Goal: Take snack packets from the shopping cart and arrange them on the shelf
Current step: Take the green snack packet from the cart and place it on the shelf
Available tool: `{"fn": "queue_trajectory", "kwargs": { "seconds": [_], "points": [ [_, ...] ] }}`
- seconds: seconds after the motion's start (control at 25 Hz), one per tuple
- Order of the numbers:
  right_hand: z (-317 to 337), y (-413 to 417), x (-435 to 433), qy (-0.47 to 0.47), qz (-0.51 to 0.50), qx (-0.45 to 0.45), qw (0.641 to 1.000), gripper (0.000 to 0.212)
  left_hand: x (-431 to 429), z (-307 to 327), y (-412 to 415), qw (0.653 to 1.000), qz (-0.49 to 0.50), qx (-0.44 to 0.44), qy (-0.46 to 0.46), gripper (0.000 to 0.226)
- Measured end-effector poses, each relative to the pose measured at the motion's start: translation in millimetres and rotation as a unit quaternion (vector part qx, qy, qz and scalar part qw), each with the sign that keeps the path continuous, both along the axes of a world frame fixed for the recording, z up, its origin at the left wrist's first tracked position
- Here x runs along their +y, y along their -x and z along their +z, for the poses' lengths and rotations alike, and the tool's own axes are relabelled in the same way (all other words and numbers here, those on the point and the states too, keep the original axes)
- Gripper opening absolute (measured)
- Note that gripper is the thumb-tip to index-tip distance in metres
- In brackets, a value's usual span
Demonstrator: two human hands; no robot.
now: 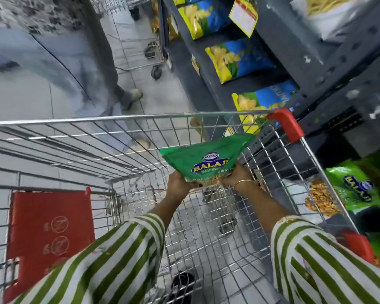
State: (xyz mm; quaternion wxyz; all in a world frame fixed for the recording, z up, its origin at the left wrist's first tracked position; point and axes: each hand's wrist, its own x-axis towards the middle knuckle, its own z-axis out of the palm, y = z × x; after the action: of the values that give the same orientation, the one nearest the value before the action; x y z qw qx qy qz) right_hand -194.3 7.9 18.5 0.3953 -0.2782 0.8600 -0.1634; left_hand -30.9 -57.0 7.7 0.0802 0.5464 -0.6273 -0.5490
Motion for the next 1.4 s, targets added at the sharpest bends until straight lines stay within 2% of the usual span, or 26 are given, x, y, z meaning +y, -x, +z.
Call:
{"fn": "queue_trajectory", "kwargs": {
  "seconds": [0.08, 0.24, 0.4, 0.52, 0.64, 0.84, 0.92, 1.04, 1.16, 1.32, 1.4],
  "points": [
    [-2, -6, 6, 0.049, -0.037, 0.006, 0.998, 0.062, 2, 7, -1, 1.000, 0.008, -0.001, -0.006, 0.051],
    [20, -15, 20, 0.074, -0.050, -0.019, 0.996, 0.057, 2, 38, -9, 0.999, -0.029, -0.013, -0.013, 0.054],
    [78, -13, 42, 0.115, -0.067, -0.001, 0.991, 0.061, 19, 107, -9, 0.998, -0.052, 0.034, -0.011, 0.053],
    [140, -9, 66, 0.139, -0.068, 0.031, 0.987, 0.053, 33, 165, -7, 0.993, -0.075, 0.081, 0.031, 0.058],
    [205, -6, 105, 0.195, -0.078, 0.085, 0.974, 0.059, 57, 224, -3, 0.981, -0.130, 0.110, 0.088, 0.055],
    [308, -3, 193, 0.285, -0.123, 0.148, 0.939, 0.057, 113, 315, 25, 0.949, -0.213, 0.127, 0.193, 0.065],
    [345, 5, 269, 0.327, -0.200, 0.175, 0.907, 0.060, 171, 359, 46, 0.907, -0.307, 0.158, 0.240, 0.078],
    [364, 8, 305, 0.353, -0.185, 0.175, 0.900, 0.063, 189, 374, 63, 0.902, -0.309, 0.178, 0.245, 0.073],
    [390, 3, 386, 0.352, -0.253, 0.181, 0.883, 0.057, 252, 390, 94, 0.870, -0.370, 0.243, 0.216, 0.076],
    [392, 12, 492, 0.327, -0.341, 0.203, 0.858, 0.063, 349, 393, 146, 0.823, -0.455, 0.250, 0.230, 0.078],
    [377, 18, 538, 0.320, -0.376, 0.203, 0.846, 0.065, 394, 385, 167, 0.808, -0.496, 0.248, 0.197, 0.069]
  ]
}}
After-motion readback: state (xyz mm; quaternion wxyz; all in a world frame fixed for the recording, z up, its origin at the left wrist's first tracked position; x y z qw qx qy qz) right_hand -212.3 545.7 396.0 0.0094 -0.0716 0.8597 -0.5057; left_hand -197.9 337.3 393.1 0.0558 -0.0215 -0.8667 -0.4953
